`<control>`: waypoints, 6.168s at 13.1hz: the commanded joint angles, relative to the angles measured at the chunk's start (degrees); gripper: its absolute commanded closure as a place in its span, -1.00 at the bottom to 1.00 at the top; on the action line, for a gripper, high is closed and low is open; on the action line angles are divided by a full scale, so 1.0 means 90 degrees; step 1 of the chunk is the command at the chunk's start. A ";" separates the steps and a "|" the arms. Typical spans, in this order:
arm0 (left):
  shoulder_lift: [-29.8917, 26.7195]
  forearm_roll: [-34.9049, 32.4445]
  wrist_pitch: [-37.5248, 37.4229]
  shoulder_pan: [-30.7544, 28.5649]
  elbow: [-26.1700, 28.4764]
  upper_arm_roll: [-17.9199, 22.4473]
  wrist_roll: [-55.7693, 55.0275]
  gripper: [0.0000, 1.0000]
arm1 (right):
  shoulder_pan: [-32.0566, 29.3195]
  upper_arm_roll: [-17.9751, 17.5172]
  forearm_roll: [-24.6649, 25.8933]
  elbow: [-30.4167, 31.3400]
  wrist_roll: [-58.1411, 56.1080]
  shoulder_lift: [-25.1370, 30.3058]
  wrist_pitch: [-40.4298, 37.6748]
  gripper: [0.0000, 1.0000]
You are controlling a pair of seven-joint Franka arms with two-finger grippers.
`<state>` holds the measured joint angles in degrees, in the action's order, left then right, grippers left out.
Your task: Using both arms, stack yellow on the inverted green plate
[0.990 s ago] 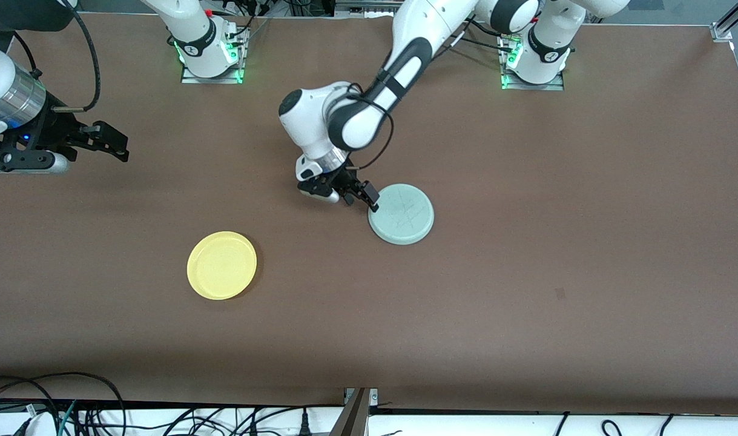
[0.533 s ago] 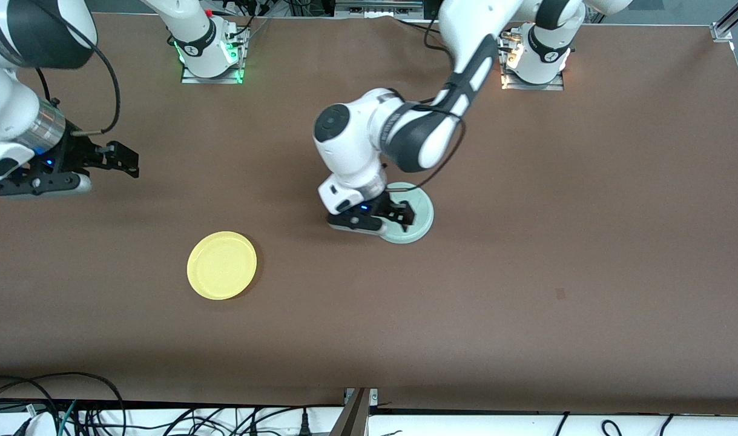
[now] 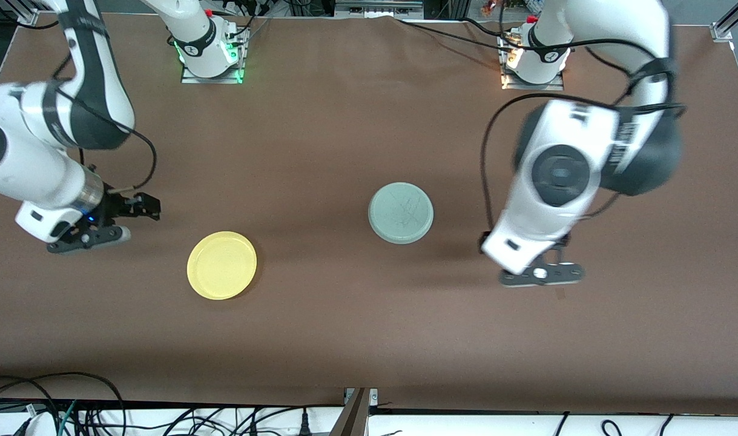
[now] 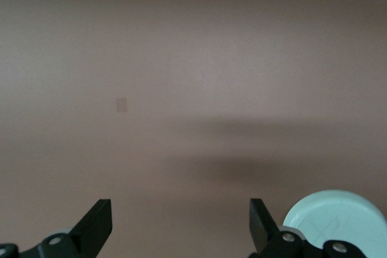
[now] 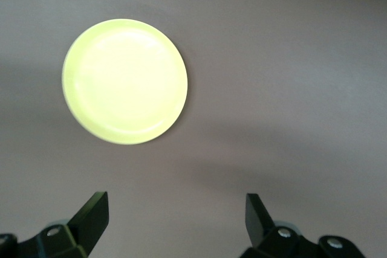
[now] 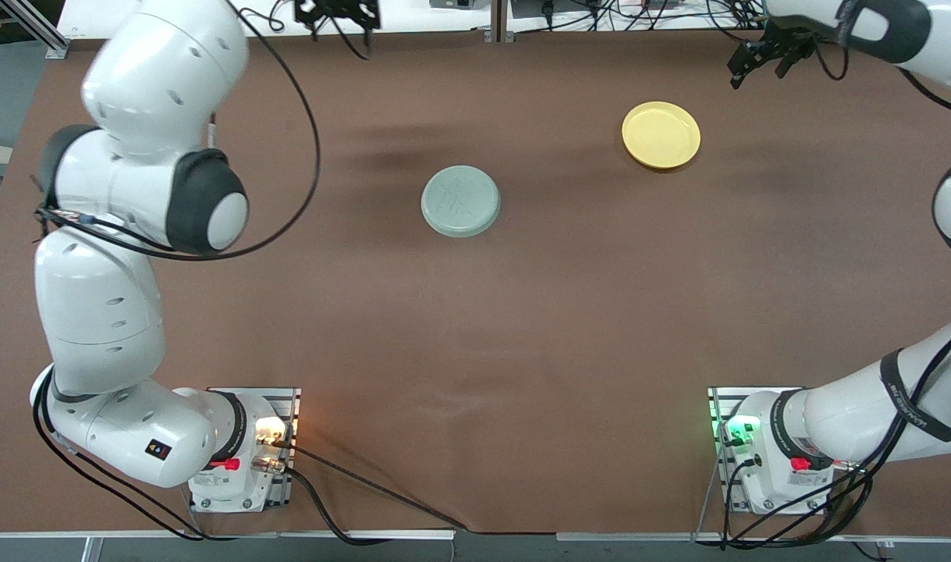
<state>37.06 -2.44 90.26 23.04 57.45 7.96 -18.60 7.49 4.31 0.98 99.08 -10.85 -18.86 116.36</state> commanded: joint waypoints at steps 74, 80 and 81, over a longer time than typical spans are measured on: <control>-0.4421 0.0007 0.0547 -0.2335 0.4515 -0.1021 0.2233 -1.00 | 0.3191 -0.1407 -0.1701 0.0466 0.6098 -0.1870 0.4805 -1.00; -0.4431 0.0007 0.0547 -0.2335 0.4515 -0.1041 0.2214 -1.00 | 0.3182 -0.0490 -0.1449 -0.0032 0.6040 -0.0768 0.3040 -1.00; -0.4431 0.0007 0.0547 -0.2335 0.4515 -0.1060 0.2223 -1.00 | 0.3172 -0.0285 -0.1428 -0.0023 0.6011 -0.0476 0.2680 -1.00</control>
<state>-2.39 -1.99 94.60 2.11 97.67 -1.18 0.98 35.53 -1.37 -13.20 97.87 42.82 -28.52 145.86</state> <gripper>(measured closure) 0.000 0.000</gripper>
